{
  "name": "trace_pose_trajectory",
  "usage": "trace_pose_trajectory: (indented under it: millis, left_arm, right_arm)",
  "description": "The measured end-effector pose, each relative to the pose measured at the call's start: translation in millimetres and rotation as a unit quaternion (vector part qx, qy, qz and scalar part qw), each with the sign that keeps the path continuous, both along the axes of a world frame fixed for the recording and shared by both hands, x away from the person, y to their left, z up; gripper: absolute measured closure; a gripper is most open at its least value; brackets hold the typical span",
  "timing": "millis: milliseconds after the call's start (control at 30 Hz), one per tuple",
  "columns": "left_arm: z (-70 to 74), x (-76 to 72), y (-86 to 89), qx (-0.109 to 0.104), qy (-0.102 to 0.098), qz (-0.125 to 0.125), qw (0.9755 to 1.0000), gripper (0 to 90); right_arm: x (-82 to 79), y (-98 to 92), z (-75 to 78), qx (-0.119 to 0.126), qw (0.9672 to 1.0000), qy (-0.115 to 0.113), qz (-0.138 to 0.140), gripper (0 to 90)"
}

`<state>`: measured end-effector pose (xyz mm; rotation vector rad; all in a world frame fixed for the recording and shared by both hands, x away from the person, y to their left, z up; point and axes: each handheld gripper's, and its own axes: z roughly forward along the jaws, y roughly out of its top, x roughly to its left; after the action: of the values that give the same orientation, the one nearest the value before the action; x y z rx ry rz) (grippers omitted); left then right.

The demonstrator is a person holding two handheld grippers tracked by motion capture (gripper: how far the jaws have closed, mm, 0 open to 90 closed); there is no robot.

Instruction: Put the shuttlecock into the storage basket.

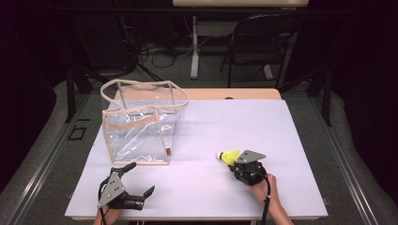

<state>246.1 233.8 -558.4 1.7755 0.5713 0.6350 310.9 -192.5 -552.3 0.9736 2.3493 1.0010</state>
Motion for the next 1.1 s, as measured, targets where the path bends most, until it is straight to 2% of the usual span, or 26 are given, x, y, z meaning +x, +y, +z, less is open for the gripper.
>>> trace_pose_trajectory:
  millis: [433,1100]
  left_arm:
    - [0.3,-0.4,0.7,0.0,0.0,0.001,1.0,0.0]
    - [0.5,-0.3,1.5,0.002,-0.002,0.001,1.0,0.0]
  right_arm:
    - [-2.1,0.9,-0.6,-0.02,0.9997,-0.016,0.006,87.9]
    - [-8.7,1.6,12.8,-0.016,0.9989,-0.042,0.014,88.9]
